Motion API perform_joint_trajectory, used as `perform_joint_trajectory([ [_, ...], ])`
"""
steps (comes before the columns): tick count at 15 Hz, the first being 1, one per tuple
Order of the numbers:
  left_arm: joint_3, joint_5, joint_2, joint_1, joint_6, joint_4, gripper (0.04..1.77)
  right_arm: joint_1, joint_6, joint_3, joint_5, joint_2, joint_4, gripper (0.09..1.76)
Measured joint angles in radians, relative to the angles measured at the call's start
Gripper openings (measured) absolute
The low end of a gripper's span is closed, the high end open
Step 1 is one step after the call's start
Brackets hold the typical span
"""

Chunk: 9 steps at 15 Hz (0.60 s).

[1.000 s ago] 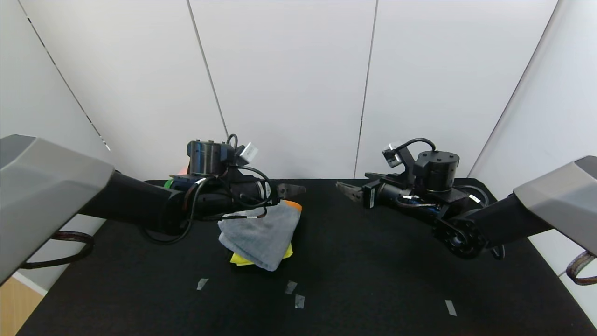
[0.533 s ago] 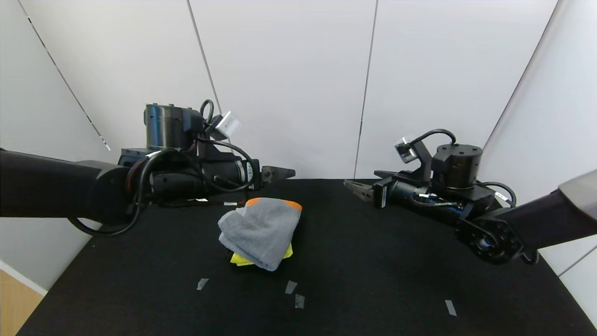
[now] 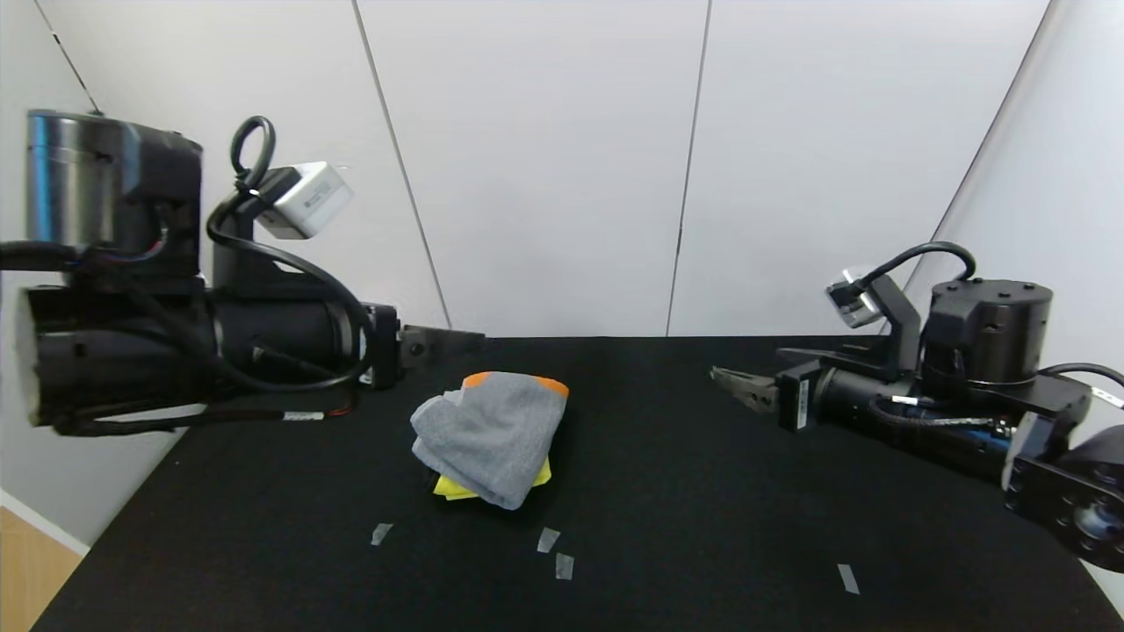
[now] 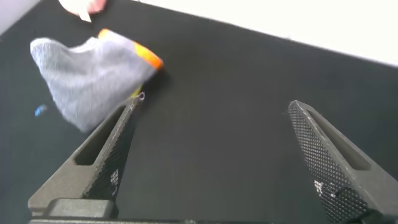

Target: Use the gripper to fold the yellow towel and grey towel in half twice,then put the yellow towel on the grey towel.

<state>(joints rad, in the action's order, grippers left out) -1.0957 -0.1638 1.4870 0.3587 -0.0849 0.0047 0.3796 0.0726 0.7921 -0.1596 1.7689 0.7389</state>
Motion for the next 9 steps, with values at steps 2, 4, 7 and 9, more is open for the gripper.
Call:
perform_joint_trajectory([
  [2,0.018,0.035,-0.108,0.025,0.004,0.11,1.72,-0.018,-0.006,-0.059,0.011,-0.088,-0.043,1.71],
  [4,0.027,0.102,-0.206,0.056,0.005,0.202,1.72,-0.04,-0.016,-0.114,0.026,-0.181,-0.112,1.71],
  [7,0.071,0.267,-0.342,0.128,0.009,0.257,1.72,-0.074,-0.02,-0.165,0.109,-0.311,-0.227,1.71],
  [9,0.109,0.301,-0.413,0.14,0.017,0.279,1.72,-0.121,-0.021,-0.204,0.127,-0.392,-0.255,1.71],
])
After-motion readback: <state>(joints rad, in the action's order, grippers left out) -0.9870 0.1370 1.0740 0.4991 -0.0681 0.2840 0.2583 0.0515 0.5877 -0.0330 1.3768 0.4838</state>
